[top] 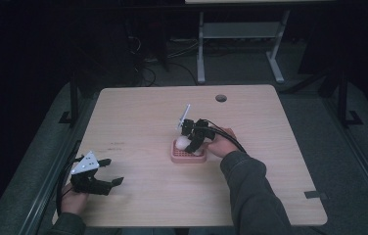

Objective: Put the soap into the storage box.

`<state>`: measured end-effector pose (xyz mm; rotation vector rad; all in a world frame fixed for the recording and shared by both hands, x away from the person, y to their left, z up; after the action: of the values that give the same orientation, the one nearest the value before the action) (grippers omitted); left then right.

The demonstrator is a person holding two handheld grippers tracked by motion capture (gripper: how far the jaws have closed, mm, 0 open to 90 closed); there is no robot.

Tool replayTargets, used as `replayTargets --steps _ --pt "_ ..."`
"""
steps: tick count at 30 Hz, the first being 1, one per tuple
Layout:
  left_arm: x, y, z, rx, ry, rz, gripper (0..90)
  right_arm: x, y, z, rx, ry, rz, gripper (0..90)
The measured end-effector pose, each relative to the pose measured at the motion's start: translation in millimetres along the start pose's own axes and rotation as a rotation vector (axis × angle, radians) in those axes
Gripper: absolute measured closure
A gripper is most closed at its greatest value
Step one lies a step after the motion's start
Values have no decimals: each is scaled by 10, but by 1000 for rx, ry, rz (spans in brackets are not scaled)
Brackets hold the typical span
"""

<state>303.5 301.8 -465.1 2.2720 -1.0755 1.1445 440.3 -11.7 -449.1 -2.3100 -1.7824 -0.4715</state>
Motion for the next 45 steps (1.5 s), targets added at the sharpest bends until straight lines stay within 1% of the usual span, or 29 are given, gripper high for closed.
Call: replayTargets --steps 5,6,9,11,15,23,27,28,34,38,45 --pt "0 0 -1 -1 1 -1 139 1 -6 22 -1 -2 0 479" --pt "0 0 -1 -1 1 0 139 4 -4 16 0 4 -5 487" --pt "0 0 2 -1 -1 0 139 25 -7 -32 2 37 4 506" --pt "1 1 1 0 -1 3 139 26 -14 -52 -6 31 1 487" --pt "1 2 2 -1 0 -1 139 4 -10 -60 8 34 12 451" --pt "-2 4 9 -2 0 -2 139 -40 -21 -121 13 68 34 412" --pt "-2 7 12 -2 0 -2 139 -86 -15 -169 13 83 42 402" --pt "-2 6 13 -3 0 -2 140 -105 -17 -189 13 84 52 398" --pt "-5 7 18 -4 -4 -2 140 -183 -20 -244 7 96 57 385" --pt "-6 6 17 -4 -5 -1 139 -217 -20 -280 9 97 66 375" --pt "-5 8 19 -4 -4 -2 139 -251 -32 -329 -2 99 70 358"
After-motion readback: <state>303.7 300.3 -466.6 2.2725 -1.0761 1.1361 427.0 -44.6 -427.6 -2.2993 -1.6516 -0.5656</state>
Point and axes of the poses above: each handheld gripper's, and its own axes: z roughly forward along the jaws, x roughly out of its top, y roughly to its right, the point moved 4 cm from there along z, roughly forward along the jaws, and after that the axes turned 1 degree about -x, right-handed, at the moved point
